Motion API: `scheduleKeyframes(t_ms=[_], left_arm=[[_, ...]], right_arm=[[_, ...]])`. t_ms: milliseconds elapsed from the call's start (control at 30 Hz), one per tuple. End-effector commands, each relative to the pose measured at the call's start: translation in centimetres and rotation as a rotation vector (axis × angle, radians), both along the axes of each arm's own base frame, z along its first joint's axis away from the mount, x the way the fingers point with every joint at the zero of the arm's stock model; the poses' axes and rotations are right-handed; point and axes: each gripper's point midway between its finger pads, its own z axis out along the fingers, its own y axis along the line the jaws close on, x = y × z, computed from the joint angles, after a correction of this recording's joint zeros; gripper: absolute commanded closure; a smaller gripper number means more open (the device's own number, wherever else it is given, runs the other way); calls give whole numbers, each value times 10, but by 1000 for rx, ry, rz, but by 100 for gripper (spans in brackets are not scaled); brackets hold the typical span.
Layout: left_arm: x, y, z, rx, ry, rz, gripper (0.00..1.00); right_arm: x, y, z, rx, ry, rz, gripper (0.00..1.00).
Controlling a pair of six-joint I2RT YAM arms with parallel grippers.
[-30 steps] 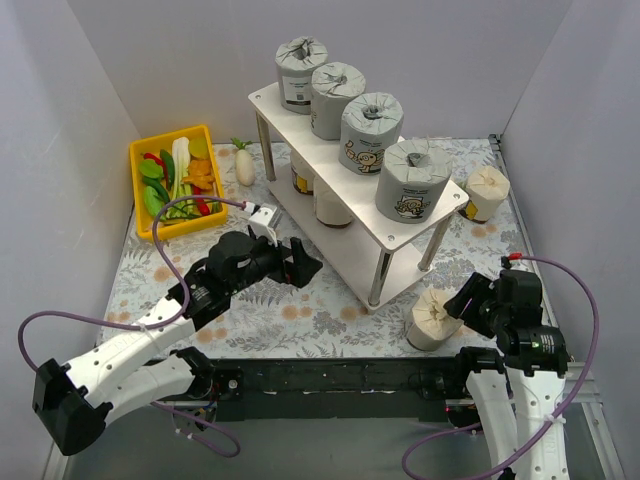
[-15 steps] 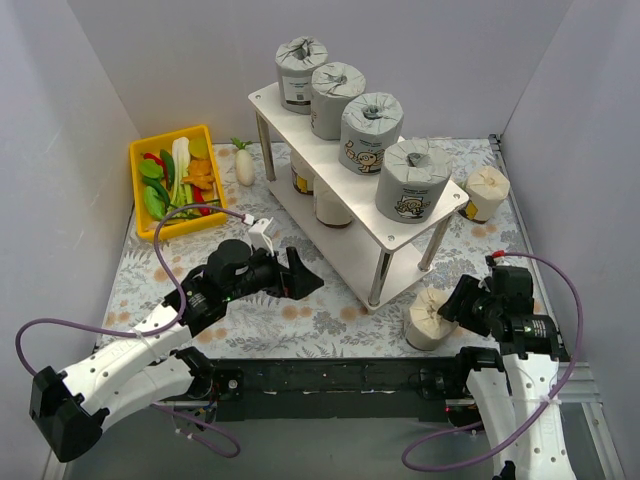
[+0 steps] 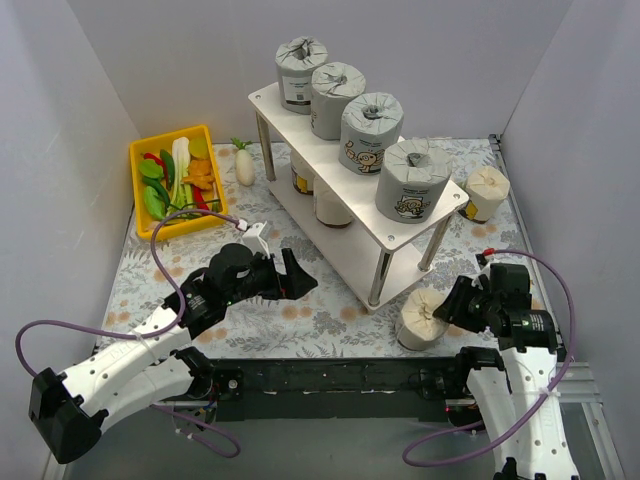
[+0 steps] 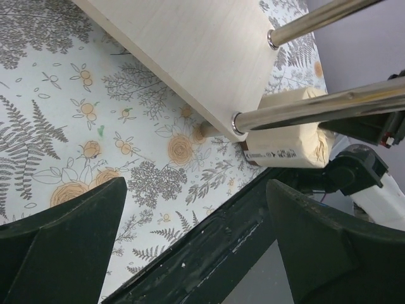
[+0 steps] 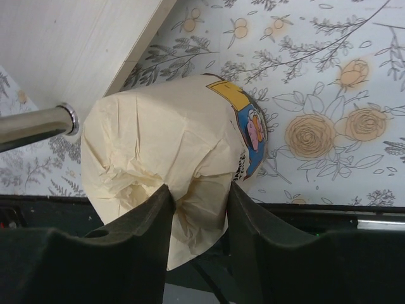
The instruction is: Place and organize the paper towels onto the shelf
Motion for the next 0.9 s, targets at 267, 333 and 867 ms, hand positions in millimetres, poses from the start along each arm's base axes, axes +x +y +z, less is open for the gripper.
scheduleKeyframes(t_ms=[267,333,867], left_arm=[[-20,-6,22,-34,56,-80,8],[-33,-12,18,-68,97,-127,9],[-57,-48,8,-66,196,-60,16]], right_arm=[[-16,39,19,207,-6,133,68],[-19,42,16,231,-3,126,68],[-23,52,26,316,-32,100,56]])
